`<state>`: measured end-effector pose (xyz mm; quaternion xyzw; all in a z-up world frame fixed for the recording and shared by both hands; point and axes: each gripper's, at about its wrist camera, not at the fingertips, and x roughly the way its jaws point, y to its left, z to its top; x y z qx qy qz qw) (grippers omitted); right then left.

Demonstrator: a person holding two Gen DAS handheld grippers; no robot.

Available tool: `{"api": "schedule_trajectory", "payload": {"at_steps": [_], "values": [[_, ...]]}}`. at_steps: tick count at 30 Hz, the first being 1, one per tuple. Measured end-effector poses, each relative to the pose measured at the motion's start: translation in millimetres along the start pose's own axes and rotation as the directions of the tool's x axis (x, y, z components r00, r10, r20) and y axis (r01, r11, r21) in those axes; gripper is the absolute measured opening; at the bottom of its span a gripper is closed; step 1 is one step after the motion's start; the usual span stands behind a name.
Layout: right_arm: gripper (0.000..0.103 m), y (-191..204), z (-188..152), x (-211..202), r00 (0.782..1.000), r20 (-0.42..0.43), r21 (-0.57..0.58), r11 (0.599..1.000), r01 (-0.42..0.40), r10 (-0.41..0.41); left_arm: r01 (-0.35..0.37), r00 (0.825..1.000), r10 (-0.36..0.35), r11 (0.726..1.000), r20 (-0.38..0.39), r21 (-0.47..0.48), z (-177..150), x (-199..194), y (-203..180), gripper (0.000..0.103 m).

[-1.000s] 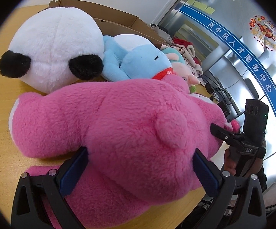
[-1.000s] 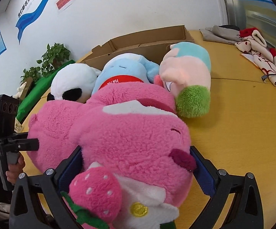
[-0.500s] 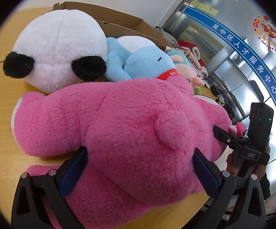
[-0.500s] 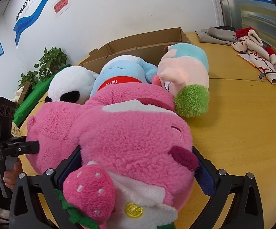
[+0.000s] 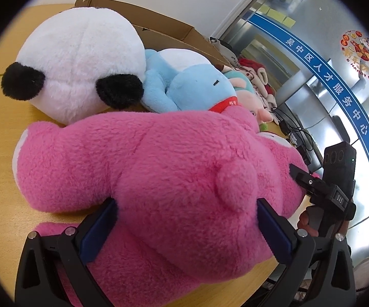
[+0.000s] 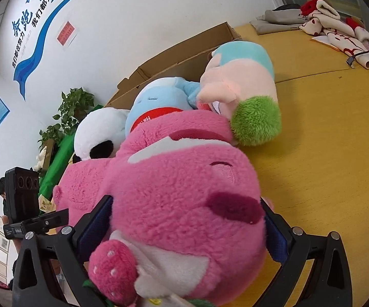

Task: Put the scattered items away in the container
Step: 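Close both grippers on the large pink bear plush, then lift the pink bear with both grippers and carry it over the box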

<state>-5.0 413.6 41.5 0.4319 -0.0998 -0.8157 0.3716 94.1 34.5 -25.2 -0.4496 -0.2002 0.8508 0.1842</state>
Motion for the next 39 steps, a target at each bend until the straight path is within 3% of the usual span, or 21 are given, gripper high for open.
{"api": "schedule_trajectory", "payload": {"at_steps": [3,7,14,16,20,23,29,36,39], "values": [[0.103,-5.4,1.8,5.7,1.000,-0.020,-0.048,0.999,-0.001,0.000,0.029,0.999,-0.029,1.000,-0.016,-0.007,2.3,5.9,5.9,0.103],[0.103,-29.3,0.5,18.6,0.989,-0.054,0.035,0.990,-0.133,0.135,0.057,0.998,-0.057,0.998,-0.014,-0.003,3.5,9.0,11.2,0.103],[0.102,-12.2,-5.7,7.2,0.994,-0.020,-0.014,0.994,-0.109,0.108,0.034,0.999,-0.035,0.999,0.027,0.025,-3.5,0.0,2.3,0.103],[0.098,-1.4,-9.0,-2.0,0.995,0.014,-0.056,0.994,-0.094,0.095,0.035,0.999,-0.036,0.998,0.037,0.049,-7.2,-5.3,-3.1,0.098],[0.092,14.1,-12.4,-27.4,0.990,0.111,-0.118,0.990,-0.073,0.086,0.103,0.993,-0.105,0.994,0.054,0.038,-11.4,-18.7,-6.9,0.088],[0.091,18.3,-7.6,-48.2,0.976,0.178,-0.137,0.986,-0.098,0.122,0.133,0.984,-0.139,0.989,0.109,0.059,-10.4,-35.1,-19.4,0.087],[0.091,45.1,16.2,-78.2,0.944,0.271,-0.214,0.968,-0.130,0.187,0.078,0.966,-0.114,0.985,0.234,0.156,12.3,-79.5,-50.6,0.087],[0.091,92.4,94.6,-103.2,0.894,0.369,-0.328,0.936,-0.130,0.253,0.001,0.926,-0.097,0.967,0.366,0.254,91.1,-133.6,-80.5,0.086],[0.091,111.2,138.0,-114.7,0.858,0.423,-0.375,0.918,-0.128,0.292,-0.033,0.899,-0.108,0.950,0.426,0.310,128.0,-155.4,-94.0,0.086]]}}
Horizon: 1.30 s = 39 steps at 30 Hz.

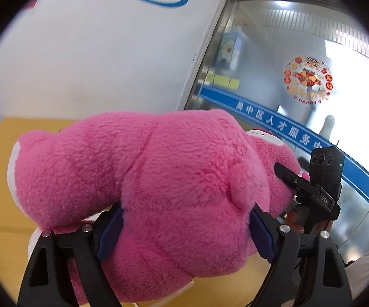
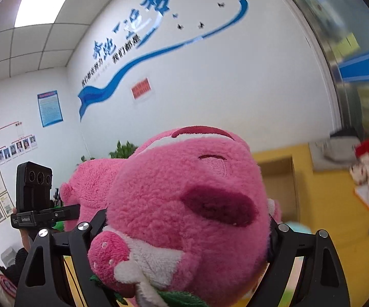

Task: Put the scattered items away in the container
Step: 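Lift the pink bear with both grippers and carry it over the box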

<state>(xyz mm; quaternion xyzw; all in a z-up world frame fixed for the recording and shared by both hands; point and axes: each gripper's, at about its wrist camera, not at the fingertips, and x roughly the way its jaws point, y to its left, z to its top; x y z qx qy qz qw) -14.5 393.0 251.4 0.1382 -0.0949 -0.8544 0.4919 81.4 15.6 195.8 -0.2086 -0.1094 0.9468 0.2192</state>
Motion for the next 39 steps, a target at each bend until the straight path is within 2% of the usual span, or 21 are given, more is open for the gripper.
{"api": "schedule_trajectory", "payload": {"at_steps": [5,11,15,19,23,26,28,31,33,35,36,39], "values": [[0.091,-2.5,61.4,24.0,0.997,0.072,-0.033,0.999,-0.023,0.025,-0.009,0.998,0.002,0.996,0.070,0.093,70.9,9.5,6.3,0.086],[0.091,-29.6,121.7,82.6,0.995,0.101,-0.036,0.999,-0.011,0.015,0.001,0.997,-0.010,0.993,0.076,0.116,145.7,54.1,39.2,0.086],[0.091,-66.0,145.4,137.5,0.997,0.074,0.003,1.000,-0.012,0.011,-0.011,0.996,0.003,0.995,0.086,0.099,175.2,95.9,71.6,0.086],[0.091,-109.0,152.4,201.8,1.000,0.014,0.020,1.000,0.014,-0.014,-0.008,0.999,0.007,0.999,0.044,0.034,188.9,155.1,118.5,0.086],[0.091,-165.2,134.1,265.6,0.998,-0.053,0.078,0.996,0.048,-0.044,-0.008,1.000,0.006,0.999,-0.029,-0.052,181.9,222.5,168.1,0.086],[0.091,-213.8,99.5,308.1,0.992,-0.112,0.168,0.982,0.081,-0.062,-0.018,0.995,0.006,0.992,-0.096,-0.123,160.6,273.8,205.6,0.086],[0.091,-246.1,71.5,334.1,0.982,-0.172,0.229,0.967,0.117,-0.078,-0.021,0.986,-0.014,0.978,-0.163,-0.210,138.5,311.0,235.6,0.086],[0.091,-285.6,26.9,366.9,0.950,-0.290,0.278,0.940,0.200,-0.116,-0.065,0.955,-0.029,0.951,-0.296,-0.301,94.1,363.8,272.9,0.086],[0.091,-305.0,-2.4,378.6,0.920,-0.363,0.292,0.920,0.263,-0.148,-0.101,0.928,-0.042,0.928,-0.370,-0.358,65.3,391.5,289.5,0.086],[0.092,-316.2,-19.1,388.3,0.883,-0.436,0.292,0.900,0.322,-0.175,-0.140,0.899,-0.049,0.910,-0.435,-0.391,46.2,411.2,298.6,0.086],[0.094,-317.6,-20.9,384.3,0.875,-0.440,0.268,0.901,0.342,-0.201,-0.148,0.890,-0.047,0.911,-0.454,-0.386,40.6,416.1,299.2,0.086],[0.099,-320.9,-22.0,391.9,0.849,-0.473,0.237,0.894,0.381,-0.237,-0.175,0.888,0.008,0.931,-0.459,-0.322,42.3,415.5,290.2,0.087]]}}
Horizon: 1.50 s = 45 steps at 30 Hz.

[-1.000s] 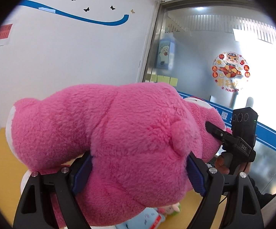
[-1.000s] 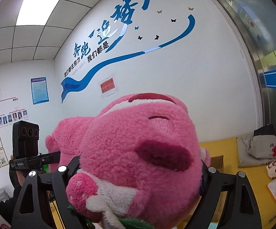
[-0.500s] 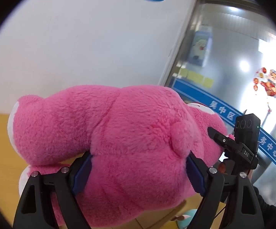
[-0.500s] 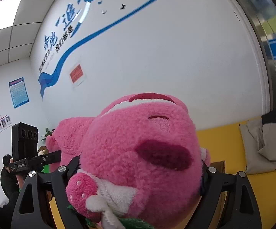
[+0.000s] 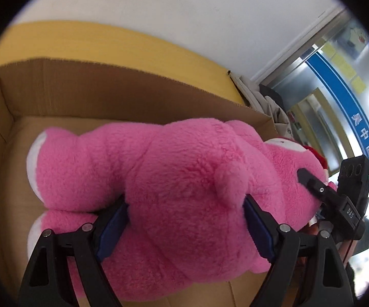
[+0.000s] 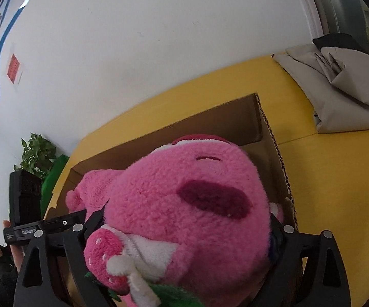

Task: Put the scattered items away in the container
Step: 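Lift the pink bear with both grippers and carry it over the box, then lower the pink bear into the box and open both grippers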

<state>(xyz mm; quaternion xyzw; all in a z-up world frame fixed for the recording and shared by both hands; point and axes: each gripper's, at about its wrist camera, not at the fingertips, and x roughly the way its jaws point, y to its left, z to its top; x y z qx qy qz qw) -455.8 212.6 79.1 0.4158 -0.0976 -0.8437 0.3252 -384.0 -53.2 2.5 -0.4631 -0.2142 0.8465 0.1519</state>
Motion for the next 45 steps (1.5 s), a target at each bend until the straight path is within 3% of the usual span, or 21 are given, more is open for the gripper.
{"api": "schedule_trajectory", "payload": {"at_steps": [3,7,9,11,12,14,16,18,19,22,25,27,28,29,30,32,35,37,40,43,45], "values": [[0.103,2.7,1.2,8.8,0.997,-0.002,-0.040,0.996,0.075,-0.075,-0.060,0.998,0.060,0.998,0.012,0.033,1.1,2.0,-6.6,0.091],[0.103,0.7,4.8,-1.0,0.995,-0.021,-0.050,0.994,0.093,-0.095,-0.122,0.990,0.115,0.989,0.086,0.080,1.1,-20.6,-4.1,0.091],[0.103,10.8,11.3,-28.1,0.987,0.054,-0.115,0.981,0.155,-0.150,-0.173,0.974,0.153,0.978,0.165,0.113,-3.1,-46.8,-5.6,0.091],[0.103,25.0,12.7,-60.9,0.980,0.127,-0.193,0.966,0.175,-0.152,-0.222,0.948,0.195,0.972,0.250,0.082,-3.9,-73.2,-12.9,0.091],[0.103,31.3,12.3,-76.0,0.982,0.137,-0.232,0.960,0.158,-0.129,-0.203,0.950,0.168,0.973,0.262,0.112,-4.4,-85.1,-19.9,0.091],[0.103,45.3,9.5,-93.3,0.998,0.049,-0.308,0.950,0.046,-0.032,-0.135,0.970,0.085,0.968,0.228,0.211,-10.6,-93.1,-37.1,0.091],[0.103,56.5,-0.5,-89.9,0.993,-0.104,-0.344,0.934,-0.092,0.059,-0.081,0.990,0.039,0.939,0.133,0.334,-25.1,-85.2,-54.7,0.091],[0.103,61.0,-16.5,-69.2,0.959,-0.256,-0.320,0.926,-0.199,0.118,-0.110,0.994,0.103,0.887,0.040,0.448,-41.0,-57.4,-68.0,0.091],[0.101,59.5,-25.2,-54.7,0.938,-0.320,-0.291,0.928,-0.232,0.135,-0.147,0.987,0.159,0.865,0.015,0.479,-45.2,-40.8,-70.2,0.091],[0.099,39.0,-37.4,-20.4,0.920,-0.371,-0.178,0.963,-0.203,0.125,-0.233,0.964,0.265,0.830,0.008,0.507,-52.8,-11.1,-62.3,0.089],[0.099,19.5,-32.2,-14.4,0.942,-0.286,-0.080,0.975,-0.207,0.176,-0.285,0.954,0.294,0.824,0.059,0.491,-47.6,-15.0,-57.0,0.089],[0.100,18.0,-30.7,-20.7,0.959,-0.230,-0.080,0.979,-0.186,0.164,-0.398,0.913,0.396,0.820,0.095,0.410,-42.7,-19.4,-42.9,0.089],[0.103,18.5,-32.2,-24.5,0.966,-0.214,-0.092,0.981,-0.171,0.148,-0.401,0.913,0.399,0.843,0.081,0.359,-39.2,-22.2,-31.8,0.089],[0.103,19.6,-34.0,-29.4,0.970,-0.202,-0.109,0.982,-0.155,0.131,-0.358,0.932,0.358,0.883,0.059,0.305,-36.5,-27.9,-19.9,0.089],[0.103,20.7,-36.5,-35.4,0.973,-0.197,-0.126,0.981,-0.147,0.121,-0.333,0.942,0.330,0.904,0.057,0.269,-36.0,-35.4,-12.2,0.089],[0.103,29.3,-46.6,-52.4,0.972,-0.198,-0.156,0.975,-0.157,0.125,-0.332,0.943,0.320,0.910,0.087,0.250,-38.4,-54.9,-9.8,0.088],[0.103,32.6,-54.7,-75.0,0.972,-0.211,-0.226,0.962,-0.153,0.105,-0.361,0.931,0.328,0.894,0.160,0.264,-46.5,-97.0,-13.2,0.088],[0.103,34.2,-65.9,-77.7,0.966,-0.254,-0.253,0.960,-0.121,0.054,-0.383,0.924,0.363,0.886,0.122,0.262,-51.3,-108.0,-14.2,0.089],[0.103,33.7,-90.6,-68.4,0.932,-0.363,-0.282,0.956,-0.085,-0.024,-0.405,0.908,0.418,0.869,0.014,0.286,-64.5,-99.8,-18.2,0.089],[0.103,40.8,-110.3,-64.9,0.904,-0.419,-0.323,0.944,-0.058,-0.088,-0.420,0.875,0.473,0.847,-0.103,0.327,-92.2,-84.3,-14.3,0.088],[0.103,40.1,-114.2,-69.3,0.902,-0.417,-0.309,0.951,-0.022,-0.114,-0.398,0.869,0.462,0.865,-0.176,0.306,-111.7,-75.6,-9.7,0.086]]}}
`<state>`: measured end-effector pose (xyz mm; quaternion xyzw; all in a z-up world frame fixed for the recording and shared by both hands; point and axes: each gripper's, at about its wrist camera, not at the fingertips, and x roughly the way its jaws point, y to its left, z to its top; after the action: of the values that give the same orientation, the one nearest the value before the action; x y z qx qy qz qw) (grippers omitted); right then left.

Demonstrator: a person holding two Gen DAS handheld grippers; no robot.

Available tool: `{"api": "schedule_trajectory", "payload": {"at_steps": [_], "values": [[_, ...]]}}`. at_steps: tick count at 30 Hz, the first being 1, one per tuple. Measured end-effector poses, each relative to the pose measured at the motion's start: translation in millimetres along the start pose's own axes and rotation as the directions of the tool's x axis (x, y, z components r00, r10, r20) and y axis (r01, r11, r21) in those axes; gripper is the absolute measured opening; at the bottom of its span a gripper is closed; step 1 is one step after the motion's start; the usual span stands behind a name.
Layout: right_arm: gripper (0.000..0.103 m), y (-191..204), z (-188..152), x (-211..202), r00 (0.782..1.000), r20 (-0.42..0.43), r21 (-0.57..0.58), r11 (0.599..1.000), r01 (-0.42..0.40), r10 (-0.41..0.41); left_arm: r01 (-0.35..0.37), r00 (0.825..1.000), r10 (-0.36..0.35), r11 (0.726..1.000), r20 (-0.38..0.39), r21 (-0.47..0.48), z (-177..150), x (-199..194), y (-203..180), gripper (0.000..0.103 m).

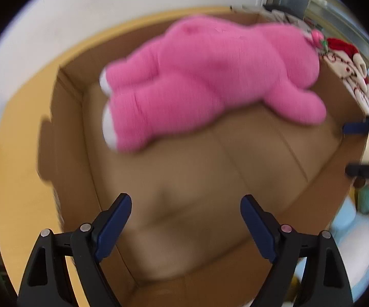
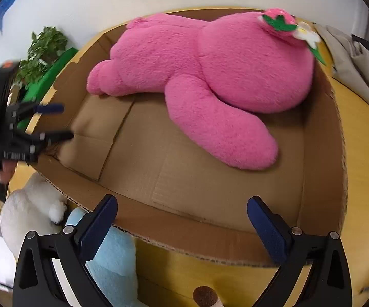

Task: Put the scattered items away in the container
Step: 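Lower the pink bear into the box and open both grippers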

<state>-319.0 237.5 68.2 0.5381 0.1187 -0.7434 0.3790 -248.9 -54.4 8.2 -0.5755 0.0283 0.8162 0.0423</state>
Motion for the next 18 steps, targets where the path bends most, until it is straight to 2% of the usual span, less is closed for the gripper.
{"api": "schedule_trajectory", "payload": {"at_steps": [2,7,11,13,15,17,18], "values": [[0.103,-0.7,-7.3,-0.8,1.000,-0.019,0.007,1.000,0.002,-0.001,0.038,0.998,-0.038,0.999,-0.050,-0.009,-15.3,5.7,-2.5,0.085],[0.103,-5.8,-12.9,-2.7,0.998,-0.056,0.010,1.000,-0.006,0.007,0.080,0.993,-0.085,0.995,-0.078,-0.063,-45.1,1.9,-3.9,0.081],[0.103,-6.6,-16.7,-5.6,0.999,-0.052,0.024,1.000,-0.003,0.004,0.051,0.997,-0.054,0.997,-0.063,-0.051,-61.3,-7.2,-8.8,0.077],[0.103,-6.6,-20.9,-11.1,1.000,-0.017,0.049,0.999,-0.005,0.006,0.019,1.000,-0.019,0.999,-0.002,-0.048,-65.8,-23.7,-11.0,0.077],[0.103,-4.1,-32.6,-27.6,0.998,0.056,0.069,0.997,-0.030,0.026,-0.001,0.995,0.008,0.998,0.100,-0.070,-70.3,-53.9,-11.3,0.077],[0.103,2.8,-48.7,-55.6,0.985,0.166,0.087,0.994,-0.065,0.050,-0.030,0.976,0.050,0.995,0.212,-0.099,-78.2,-89.0,-13.0,0.078],[0.103,7.1,-55.5,-69.9,0.974,0.219,0.087,0.993,-0.075,0.054,-0.064,0.957,0.095,0.991,0.275,-0.120,-84.8,-109.6,-14.8,0.078]]}}
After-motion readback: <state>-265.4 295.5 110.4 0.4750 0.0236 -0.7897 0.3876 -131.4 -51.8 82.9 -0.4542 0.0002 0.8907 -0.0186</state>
